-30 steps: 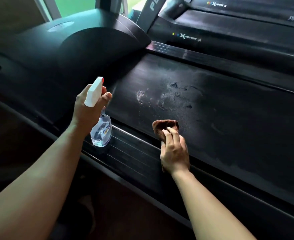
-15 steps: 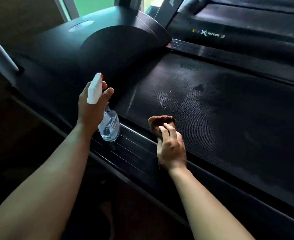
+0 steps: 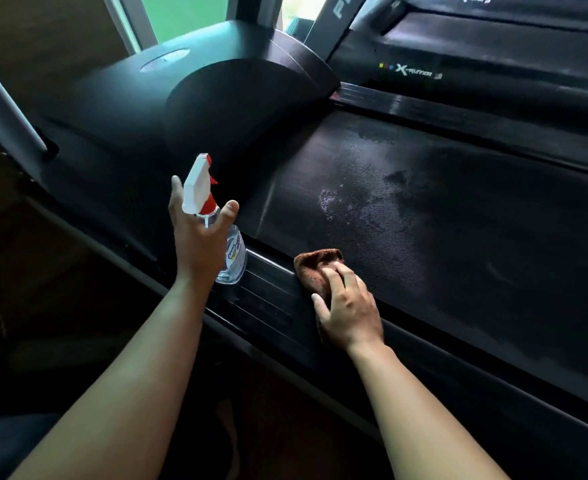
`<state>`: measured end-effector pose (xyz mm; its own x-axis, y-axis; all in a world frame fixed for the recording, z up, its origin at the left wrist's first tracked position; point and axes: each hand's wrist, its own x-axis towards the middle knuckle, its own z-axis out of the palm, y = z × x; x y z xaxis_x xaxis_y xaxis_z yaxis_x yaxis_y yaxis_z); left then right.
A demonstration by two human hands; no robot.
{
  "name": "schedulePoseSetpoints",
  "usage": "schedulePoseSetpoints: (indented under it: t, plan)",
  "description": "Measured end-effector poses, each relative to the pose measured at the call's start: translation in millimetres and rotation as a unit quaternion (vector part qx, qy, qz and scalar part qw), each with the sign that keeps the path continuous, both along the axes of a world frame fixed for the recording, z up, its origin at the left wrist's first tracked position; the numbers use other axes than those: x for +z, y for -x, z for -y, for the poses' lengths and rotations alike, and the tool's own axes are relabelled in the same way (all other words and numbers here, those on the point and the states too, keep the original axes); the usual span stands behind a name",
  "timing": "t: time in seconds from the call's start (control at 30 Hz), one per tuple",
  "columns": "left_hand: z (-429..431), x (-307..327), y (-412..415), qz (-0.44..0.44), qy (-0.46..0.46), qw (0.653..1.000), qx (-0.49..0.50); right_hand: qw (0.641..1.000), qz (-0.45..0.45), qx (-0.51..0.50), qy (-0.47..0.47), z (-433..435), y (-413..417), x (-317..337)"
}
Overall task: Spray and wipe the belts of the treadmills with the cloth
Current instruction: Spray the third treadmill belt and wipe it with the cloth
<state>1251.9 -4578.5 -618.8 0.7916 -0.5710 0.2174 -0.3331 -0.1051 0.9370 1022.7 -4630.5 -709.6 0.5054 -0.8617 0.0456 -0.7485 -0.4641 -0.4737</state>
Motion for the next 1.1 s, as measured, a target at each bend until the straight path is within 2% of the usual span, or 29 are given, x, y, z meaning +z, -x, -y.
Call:
schedulePoseSetpoints:
  t: [0.13, 0.43, 0.6, 0.77, 0.97, 1.1]
  plan:
    - [-15, -6, 35, 0.076, -0.014, 0.997, 0.02, 1.0, -0.007, -0.019, -0.005, -6, 23, 6]
    - [-32, -14, 100, 0.083, -0.098, 0.992, -0.004, 0.997, -0.006, -0.081, -0.001, -12, 86, 15]
    - [-18, -25, 132, 0.112, -0.16, 0.979, -0.063, 0.994, -0.007, -0.11, 0.01, -12, 110, 13]
    - [12, -43, 160, 0.093, -0.25, 0.956, -0.125, 0.991, -0.008, -0.13, 0.02, -3, 122, 3]
    - [51, -72, 180, 0.116, -0.395, 0.903, -0.125, 0.989, -0.013, -0.143, 0.031, 22, 128, -15]
    - [70, -87, 184, 0.144, -0.414, 0.893, -0.105, 0.989, -0.02, -0.144, 0.033, 44, 125, -24]
